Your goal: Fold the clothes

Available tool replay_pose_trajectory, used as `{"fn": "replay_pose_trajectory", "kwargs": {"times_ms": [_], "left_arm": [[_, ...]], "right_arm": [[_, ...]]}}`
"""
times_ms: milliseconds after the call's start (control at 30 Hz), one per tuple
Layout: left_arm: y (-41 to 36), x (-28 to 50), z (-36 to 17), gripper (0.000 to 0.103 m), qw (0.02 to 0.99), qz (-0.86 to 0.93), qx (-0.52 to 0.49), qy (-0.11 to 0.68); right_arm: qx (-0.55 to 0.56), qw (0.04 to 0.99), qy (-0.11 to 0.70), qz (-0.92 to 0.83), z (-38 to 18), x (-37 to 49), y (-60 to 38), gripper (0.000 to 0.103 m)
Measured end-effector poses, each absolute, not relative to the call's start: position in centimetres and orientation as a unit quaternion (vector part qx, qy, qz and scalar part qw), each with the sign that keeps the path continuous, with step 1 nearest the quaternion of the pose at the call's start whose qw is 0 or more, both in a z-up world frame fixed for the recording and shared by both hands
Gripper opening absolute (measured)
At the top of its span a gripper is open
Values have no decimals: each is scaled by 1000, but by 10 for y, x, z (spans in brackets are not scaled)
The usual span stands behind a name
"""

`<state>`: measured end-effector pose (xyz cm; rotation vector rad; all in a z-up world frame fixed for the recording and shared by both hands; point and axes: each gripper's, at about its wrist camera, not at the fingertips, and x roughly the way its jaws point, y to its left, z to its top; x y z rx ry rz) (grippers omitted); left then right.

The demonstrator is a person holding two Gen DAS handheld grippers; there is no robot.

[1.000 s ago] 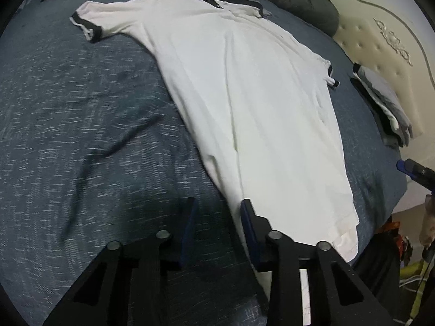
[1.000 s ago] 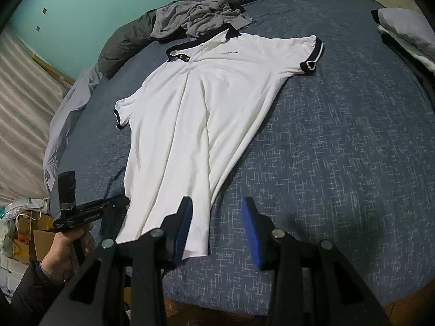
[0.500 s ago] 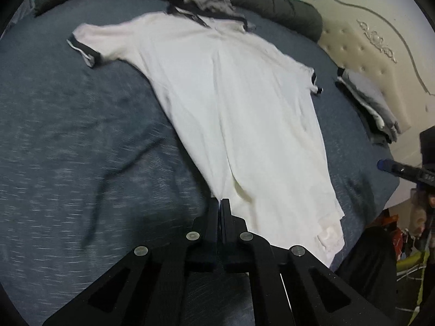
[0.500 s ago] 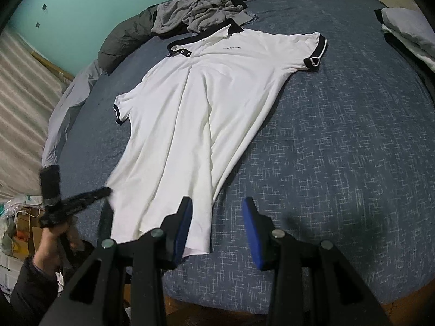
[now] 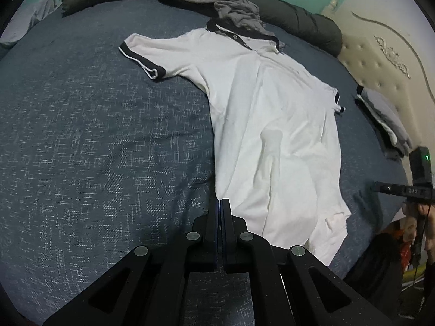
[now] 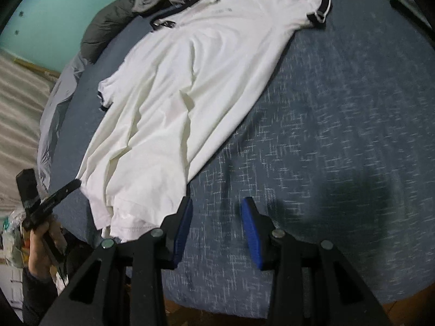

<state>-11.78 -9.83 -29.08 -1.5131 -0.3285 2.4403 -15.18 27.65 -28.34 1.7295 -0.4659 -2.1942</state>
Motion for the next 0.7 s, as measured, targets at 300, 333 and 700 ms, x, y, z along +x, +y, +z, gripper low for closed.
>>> {"fn": "replay_pose_trajectory", "kwargs": {"times_ms": [300, 333, 700], "left_arm": [[-96, -119, -296, 1, 127, 835, -524, -111], [-96, -119, -296, 1, 128, 835, -524, -111], [-95, -120, -296, 1, 129, 836, -525, -97]], "right_arm": [[617, 135, -199, -749, -313, -186, 254, 45], [616, 133, -202, -750, -315, -190, 253, 45], [600, 125, -183, -769, -319, -209, 244, 4]]}}
